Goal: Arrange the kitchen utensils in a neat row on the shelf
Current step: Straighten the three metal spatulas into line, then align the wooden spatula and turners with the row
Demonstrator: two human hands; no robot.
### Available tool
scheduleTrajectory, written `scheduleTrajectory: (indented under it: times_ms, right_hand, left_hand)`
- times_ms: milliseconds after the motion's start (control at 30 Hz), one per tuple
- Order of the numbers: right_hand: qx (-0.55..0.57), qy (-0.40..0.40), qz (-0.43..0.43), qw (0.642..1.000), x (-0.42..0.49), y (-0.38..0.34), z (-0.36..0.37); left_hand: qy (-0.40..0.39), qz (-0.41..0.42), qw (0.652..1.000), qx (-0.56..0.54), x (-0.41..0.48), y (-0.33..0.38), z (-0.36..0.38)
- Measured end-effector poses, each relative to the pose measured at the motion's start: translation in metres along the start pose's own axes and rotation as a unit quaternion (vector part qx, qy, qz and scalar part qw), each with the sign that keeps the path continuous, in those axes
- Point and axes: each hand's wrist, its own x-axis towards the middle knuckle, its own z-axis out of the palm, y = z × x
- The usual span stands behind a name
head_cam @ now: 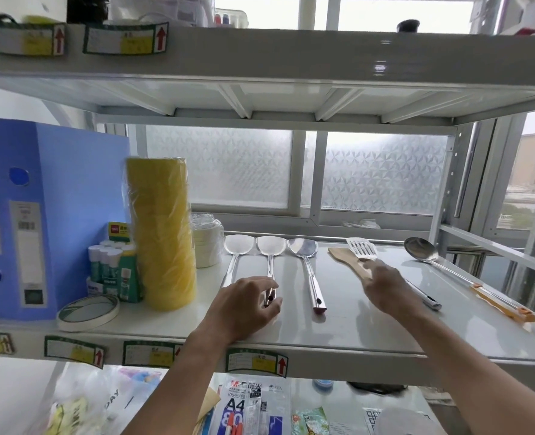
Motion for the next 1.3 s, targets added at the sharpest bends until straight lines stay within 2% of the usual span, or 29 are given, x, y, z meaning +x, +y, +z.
scheduleTrajectory:
  times_ms: [167, 433, 800, 1300]
  right_hand:
    - [-0.069, -0.063, -0.019, 0.995, -0.003, 0.021, -0.001]
    - [-0.122, -0.071, -0.038, 0.989, 0.000, 0.021, 0.017]
    - [-0.049, -0.070, -0.051, 0.995, -0.020, 0.000, 0.020]
    - [-0.034, -0.037, -0.096, 0.994, -0.030, 0.004, 0.024]
  left_hand:
    - [0.003, 0.000, 1.000, -0.001, 0.000, 0.000, 0.001]
    - [0.008, 0.002, 1.000, -0.001, 0.000, 0.001, 0.001]
    - [0.012, -0.006, 1.000, -0.002, 0.000, 0.001, 0.003]
    - [0.016, -0.021, 1.000, -0.002, -0.001, 0.002, 0.004]
